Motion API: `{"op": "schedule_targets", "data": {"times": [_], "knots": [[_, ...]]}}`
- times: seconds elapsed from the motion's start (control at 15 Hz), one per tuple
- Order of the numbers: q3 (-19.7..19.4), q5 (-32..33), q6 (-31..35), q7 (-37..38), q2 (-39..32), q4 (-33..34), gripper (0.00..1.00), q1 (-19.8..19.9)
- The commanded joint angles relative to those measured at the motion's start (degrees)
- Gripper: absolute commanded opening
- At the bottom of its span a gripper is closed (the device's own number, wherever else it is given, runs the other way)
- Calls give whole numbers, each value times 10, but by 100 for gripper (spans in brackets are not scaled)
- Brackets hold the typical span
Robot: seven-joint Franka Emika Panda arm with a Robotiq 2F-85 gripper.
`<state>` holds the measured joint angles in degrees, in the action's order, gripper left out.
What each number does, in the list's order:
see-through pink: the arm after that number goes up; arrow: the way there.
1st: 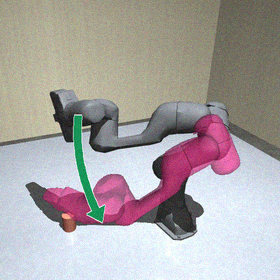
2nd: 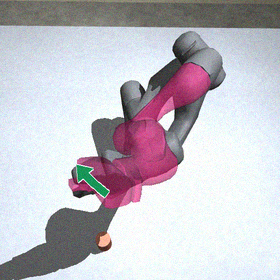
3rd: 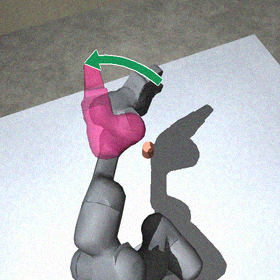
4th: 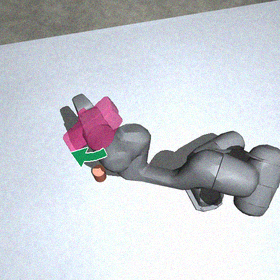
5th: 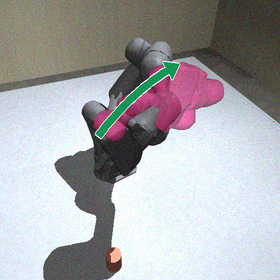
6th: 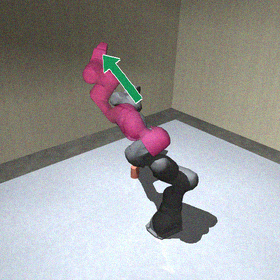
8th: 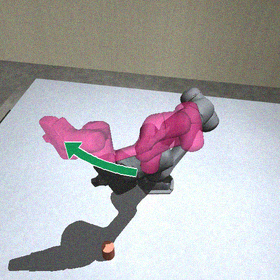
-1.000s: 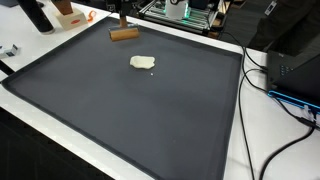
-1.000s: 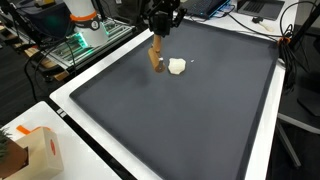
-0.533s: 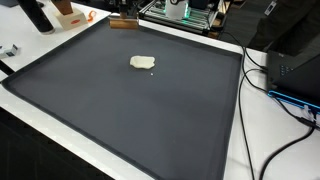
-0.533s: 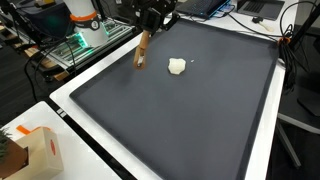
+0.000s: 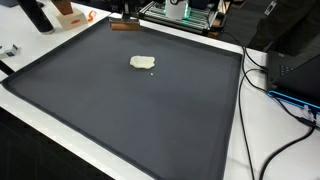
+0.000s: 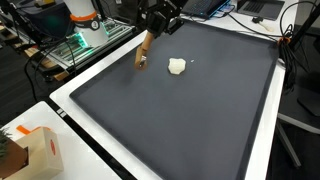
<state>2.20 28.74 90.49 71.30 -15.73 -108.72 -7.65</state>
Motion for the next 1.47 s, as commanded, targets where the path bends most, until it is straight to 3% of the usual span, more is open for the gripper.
{"op": "schedule_targets", "data": {"times": [0.0,1.4], "knots": [[-2,27,-27,0,-28,31,23,-19],[-5,62,-39,-48,-126,111,23,-63]]}}
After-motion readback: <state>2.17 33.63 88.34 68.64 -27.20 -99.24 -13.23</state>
